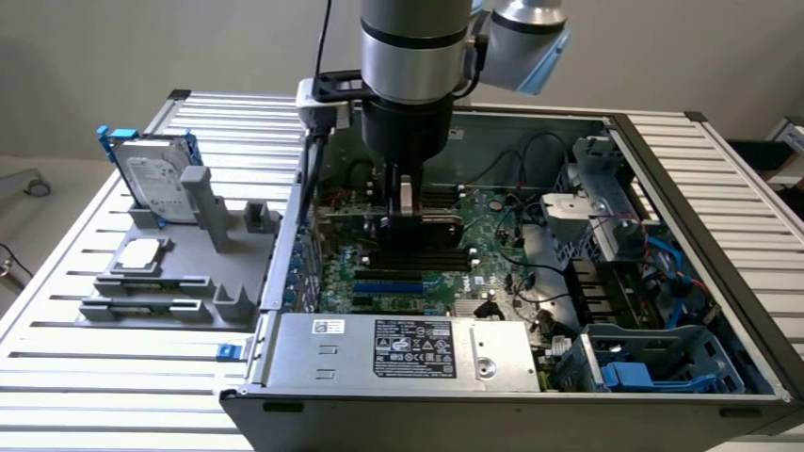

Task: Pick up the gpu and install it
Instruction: 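Insert the gpu into the slot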

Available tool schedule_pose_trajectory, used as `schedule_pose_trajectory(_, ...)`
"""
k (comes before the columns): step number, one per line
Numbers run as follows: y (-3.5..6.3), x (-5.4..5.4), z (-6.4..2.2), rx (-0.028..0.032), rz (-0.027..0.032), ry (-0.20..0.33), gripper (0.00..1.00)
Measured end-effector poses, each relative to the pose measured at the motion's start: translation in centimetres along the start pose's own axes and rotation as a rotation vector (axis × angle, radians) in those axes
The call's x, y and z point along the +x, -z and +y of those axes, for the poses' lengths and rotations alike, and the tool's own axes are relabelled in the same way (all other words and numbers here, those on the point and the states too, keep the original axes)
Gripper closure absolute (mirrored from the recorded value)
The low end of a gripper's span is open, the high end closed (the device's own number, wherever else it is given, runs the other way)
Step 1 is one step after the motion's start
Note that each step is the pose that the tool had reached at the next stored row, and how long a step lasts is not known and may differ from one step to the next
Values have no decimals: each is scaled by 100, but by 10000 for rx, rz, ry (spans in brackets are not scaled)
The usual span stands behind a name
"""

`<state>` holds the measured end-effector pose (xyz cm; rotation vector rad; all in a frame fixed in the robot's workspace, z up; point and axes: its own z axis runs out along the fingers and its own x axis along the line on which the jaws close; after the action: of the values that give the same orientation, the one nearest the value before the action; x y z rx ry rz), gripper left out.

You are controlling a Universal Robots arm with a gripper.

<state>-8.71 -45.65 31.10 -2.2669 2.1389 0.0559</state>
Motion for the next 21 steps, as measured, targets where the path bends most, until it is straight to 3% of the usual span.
schedule_pose_trajectory(9,-6,12,-28,4,-1,-22,74)
schedule_pose_trajectory(21,-50,98,-24,37,-2,-501,74)
